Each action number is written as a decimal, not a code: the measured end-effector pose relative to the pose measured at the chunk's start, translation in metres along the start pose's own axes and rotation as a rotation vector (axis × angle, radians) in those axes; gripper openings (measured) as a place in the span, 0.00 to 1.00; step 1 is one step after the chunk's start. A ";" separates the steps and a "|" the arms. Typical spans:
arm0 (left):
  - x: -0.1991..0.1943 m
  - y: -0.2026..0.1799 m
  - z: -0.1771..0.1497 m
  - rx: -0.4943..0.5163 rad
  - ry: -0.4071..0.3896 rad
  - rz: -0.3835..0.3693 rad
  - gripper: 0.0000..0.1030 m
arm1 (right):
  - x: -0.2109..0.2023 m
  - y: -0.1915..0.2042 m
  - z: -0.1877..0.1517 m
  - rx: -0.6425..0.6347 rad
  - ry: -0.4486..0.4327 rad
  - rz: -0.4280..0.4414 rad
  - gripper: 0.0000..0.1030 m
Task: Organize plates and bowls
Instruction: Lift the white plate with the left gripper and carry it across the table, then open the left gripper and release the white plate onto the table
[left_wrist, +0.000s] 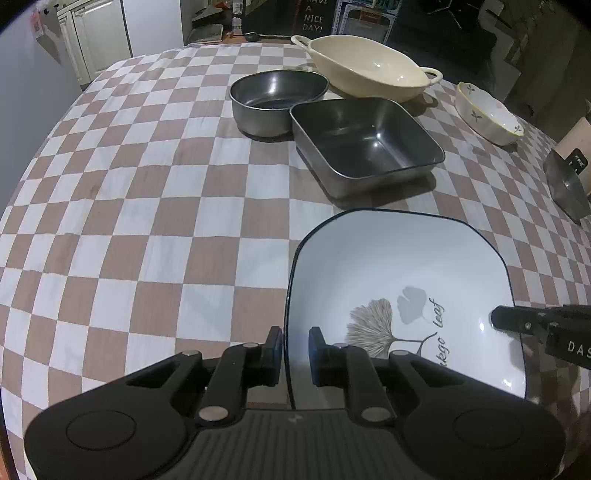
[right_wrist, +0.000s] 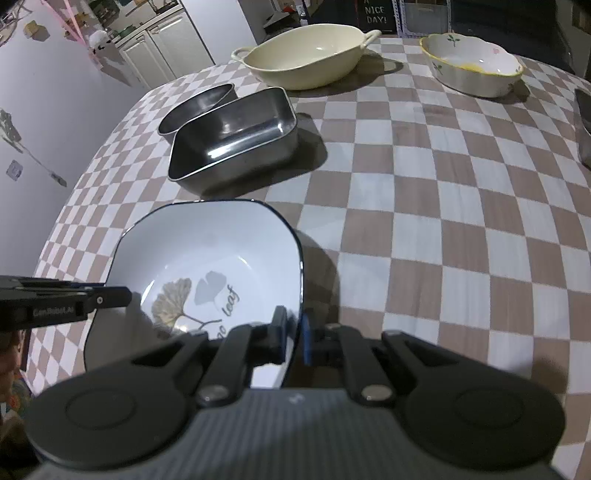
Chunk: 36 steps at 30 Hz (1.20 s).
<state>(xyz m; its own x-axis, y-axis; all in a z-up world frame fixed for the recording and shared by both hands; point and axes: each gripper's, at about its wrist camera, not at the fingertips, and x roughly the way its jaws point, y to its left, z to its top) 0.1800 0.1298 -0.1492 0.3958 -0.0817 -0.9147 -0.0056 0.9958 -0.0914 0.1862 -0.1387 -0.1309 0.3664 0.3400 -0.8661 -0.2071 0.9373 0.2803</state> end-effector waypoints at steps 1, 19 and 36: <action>0.000 0.000 0.000 0.000 0.002 -0.002 0.17 | 0.000 0.001 -0.001 0.006 0.003 -0.004 0.09; -0.012 -0.004 -0.008 0.004 0.014 -0.002 0.20 | -0.019 -0.003 -0.010 0.070 -0.027 -0.014 0.29; -0.070 -0.021 -0.024 0.048 -0.125 0.021 0.97 | -0.065 0.007 -0.031 -0.062 -0.132 -0.048 0.97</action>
<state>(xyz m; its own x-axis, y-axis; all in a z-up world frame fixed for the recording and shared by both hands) 0.1305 0.1137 -0.0923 0.5074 -0.0583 -0.8598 0.0277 0.9983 -0.0514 0.1331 -0.1568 -0.0855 0.4925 0.3056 -0.8149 -0.2403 0.9477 0.2101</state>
